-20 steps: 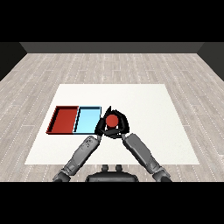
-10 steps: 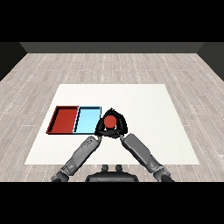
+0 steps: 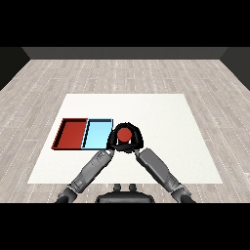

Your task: Pick the red can and put it in the red box

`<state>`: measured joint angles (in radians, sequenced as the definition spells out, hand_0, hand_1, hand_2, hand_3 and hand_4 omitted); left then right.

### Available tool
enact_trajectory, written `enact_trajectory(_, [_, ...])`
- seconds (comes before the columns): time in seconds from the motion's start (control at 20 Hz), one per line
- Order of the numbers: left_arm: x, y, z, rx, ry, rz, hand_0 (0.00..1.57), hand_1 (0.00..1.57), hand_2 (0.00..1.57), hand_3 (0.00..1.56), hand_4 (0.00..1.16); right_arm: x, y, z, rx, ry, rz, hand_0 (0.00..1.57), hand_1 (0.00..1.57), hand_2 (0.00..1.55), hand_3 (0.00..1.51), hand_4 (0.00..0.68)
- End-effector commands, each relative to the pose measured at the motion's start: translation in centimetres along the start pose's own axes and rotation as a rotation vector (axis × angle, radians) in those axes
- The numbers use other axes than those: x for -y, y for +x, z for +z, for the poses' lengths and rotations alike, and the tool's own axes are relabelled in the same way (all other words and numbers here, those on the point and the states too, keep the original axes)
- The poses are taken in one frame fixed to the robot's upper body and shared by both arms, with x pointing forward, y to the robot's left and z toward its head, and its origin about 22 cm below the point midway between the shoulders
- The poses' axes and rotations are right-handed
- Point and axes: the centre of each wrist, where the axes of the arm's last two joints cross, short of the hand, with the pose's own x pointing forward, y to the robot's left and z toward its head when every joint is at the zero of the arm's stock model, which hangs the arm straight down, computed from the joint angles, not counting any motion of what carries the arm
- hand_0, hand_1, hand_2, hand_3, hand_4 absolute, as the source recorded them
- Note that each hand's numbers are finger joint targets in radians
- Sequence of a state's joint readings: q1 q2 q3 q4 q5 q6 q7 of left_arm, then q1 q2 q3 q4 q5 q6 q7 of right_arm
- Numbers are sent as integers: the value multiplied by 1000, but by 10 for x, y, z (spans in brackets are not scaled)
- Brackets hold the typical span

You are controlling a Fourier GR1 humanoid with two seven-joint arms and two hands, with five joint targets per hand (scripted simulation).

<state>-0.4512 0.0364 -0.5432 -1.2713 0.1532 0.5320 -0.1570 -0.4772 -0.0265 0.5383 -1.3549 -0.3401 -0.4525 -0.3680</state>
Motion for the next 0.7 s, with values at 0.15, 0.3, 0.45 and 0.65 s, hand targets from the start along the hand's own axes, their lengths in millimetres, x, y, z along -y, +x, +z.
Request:
enact_trajectory(0.15, [20,1,7,-14,2,23,1571,1571,1500,1382,873,-13,4,7,14,14,-24,1522,1522,1458,1398,538])
enact_trajectory(0.3, [14,7,-1,-9,24,22,1571,1571,1526,1425,873,-13,13,-15,10,7,-24,1517,1517,1461,1398,547])
enact_trajectory(0.45, [24,0,12,25,15,39,1571,1571,1530,1426,926,-15,8,3,23,4,-33,1486,1486,1454,1398,545])
enact_trajectory(0.65, [14,6,2,20,26,53,1571,1571,1569,1491,1140,-3,13,15,18,70,-87,763,763,612,0,0])
